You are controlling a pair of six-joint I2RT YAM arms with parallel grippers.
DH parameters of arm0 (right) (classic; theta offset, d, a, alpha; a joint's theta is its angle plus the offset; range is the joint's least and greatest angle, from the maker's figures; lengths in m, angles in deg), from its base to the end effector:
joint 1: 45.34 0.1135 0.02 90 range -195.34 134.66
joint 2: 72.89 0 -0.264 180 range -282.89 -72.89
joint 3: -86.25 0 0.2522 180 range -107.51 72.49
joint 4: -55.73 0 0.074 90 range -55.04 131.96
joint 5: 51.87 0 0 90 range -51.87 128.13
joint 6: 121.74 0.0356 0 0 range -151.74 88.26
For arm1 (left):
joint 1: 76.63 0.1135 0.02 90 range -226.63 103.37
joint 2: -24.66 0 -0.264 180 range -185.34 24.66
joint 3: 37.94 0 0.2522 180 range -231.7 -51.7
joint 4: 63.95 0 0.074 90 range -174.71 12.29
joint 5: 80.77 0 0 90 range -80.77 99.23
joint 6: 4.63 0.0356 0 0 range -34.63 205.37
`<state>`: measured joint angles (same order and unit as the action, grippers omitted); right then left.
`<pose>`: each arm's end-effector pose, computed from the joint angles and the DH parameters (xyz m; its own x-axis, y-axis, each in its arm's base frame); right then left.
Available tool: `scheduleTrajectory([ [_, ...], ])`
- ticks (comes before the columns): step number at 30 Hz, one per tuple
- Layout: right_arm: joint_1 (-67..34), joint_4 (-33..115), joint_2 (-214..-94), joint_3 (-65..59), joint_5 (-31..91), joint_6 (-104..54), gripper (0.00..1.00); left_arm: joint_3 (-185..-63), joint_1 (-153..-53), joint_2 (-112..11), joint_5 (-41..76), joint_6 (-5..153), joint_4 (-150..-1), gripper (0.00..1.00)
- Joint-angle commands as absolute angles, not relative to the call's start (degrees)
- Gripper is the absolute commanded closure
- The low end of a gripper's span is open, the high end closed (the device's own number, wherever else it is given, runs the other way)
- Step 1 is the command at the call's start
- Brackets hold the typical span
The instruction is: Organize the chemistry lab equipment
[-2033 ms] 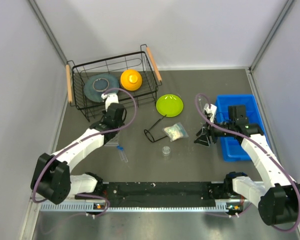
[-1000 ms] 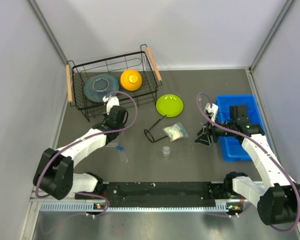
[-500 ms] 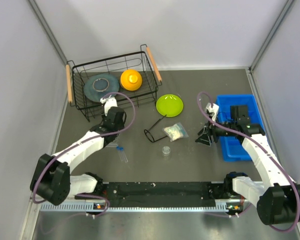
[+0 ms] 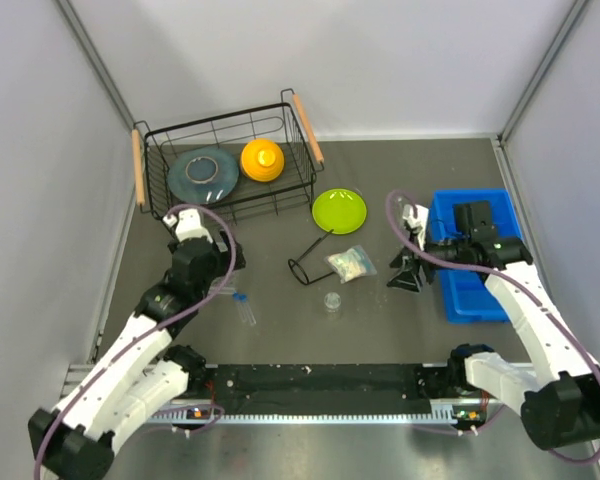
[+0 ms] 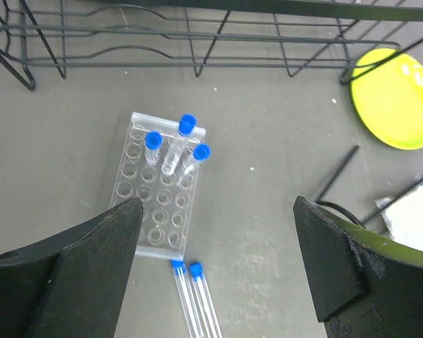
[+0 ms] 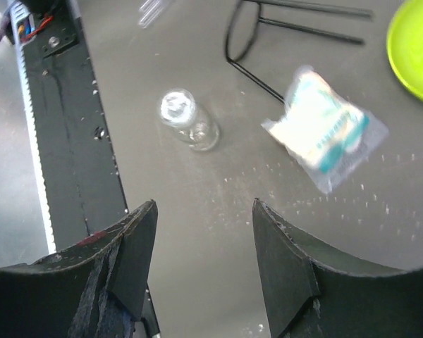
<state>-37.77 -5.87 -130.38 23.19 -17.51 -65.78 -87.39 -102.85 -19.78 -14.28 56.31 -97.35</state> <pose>0.1762 0.0531 0.2826 -0.3837 -0.3697 -0.8462 -0.9007 0.3521 0.2545 0.1647 -0.0653 0.2697 -0.4167 -0.2913 -0.8611 -0.1282 0.9566 -0.2615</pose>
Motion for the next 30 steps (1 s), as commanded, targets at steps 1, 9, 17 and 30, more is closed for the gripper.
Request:
scheduleTrajectory([
  [1,-24.22,-9.89,-133.52,13.53,-12.07,-68.93,0.43,-84.49,-102.56,-9.04,-8.36,54.08,-103.18,0.04],
  [9,4.47,-4.54,-151.26,3.34,6.64,-57.09,0.43,-84.13,-102.56,8.03,-9.93,44.16,-114.97,0.01],
  [17,14.51,9.16,-170.33,-8.45,13.68,-35.8,0.42,-93.61,-102.56,12.27,-21.95,37.29,-132.09,0.01],
  [30,20.66,12.61,-188.19,-21.11,31.88,-15.22,0.4,-98.37,-102.64,15.69,-25.75,41.24,-134.66,0.01],
])
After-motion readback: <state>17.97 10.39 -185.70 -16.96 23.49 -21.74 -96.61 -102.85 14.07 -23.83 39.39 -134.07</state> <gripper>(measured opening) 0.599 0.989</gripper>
